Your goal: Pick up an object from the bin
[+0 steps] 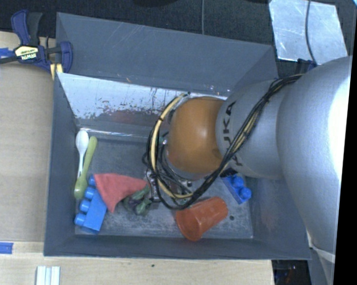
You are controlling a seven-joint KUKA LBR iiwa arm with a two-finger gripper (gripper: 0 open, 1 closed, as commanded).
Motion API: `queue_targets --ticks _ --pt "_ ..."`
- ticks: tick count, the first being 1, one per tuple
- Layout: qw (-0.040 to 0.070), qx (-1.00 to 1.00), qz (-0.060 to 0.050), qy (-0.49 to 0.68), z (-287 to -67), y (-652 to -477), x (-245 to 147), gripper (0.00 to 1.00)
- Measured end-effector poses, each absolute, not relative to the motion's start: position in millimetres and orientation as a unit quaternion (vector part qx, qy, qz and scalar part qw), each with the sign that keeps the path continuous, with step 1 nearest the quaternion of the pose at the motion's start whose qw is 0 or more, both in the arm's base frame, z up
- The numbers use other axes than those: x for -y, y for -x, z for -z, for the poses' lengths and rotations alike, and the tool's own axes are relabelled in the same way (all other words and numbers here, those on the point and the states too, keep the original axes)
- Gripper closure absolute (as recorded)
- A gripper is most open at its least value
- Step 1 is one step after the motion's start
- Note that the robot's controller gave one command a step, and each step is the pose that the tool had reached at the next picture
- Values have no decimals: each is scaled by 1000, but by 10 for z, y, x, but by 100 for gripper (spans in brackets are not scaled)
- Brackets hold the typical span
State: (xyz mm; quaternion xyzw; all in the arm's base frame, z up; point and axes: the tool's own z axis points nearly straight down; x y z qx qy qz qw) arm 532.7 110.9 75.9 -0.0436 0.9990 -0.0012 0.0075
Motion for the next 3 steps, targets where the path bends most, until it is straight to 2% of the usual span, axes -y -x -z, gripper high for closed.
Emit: queue_targets --ticks 1,2,3 --pt "7 -999 1 43 -758 -5327 -1108 100" --pt "6 -999 1 49 -1126 -5308 -1008 100" --pt "6 -999 1 47 -1851 -5324 -1009 100"
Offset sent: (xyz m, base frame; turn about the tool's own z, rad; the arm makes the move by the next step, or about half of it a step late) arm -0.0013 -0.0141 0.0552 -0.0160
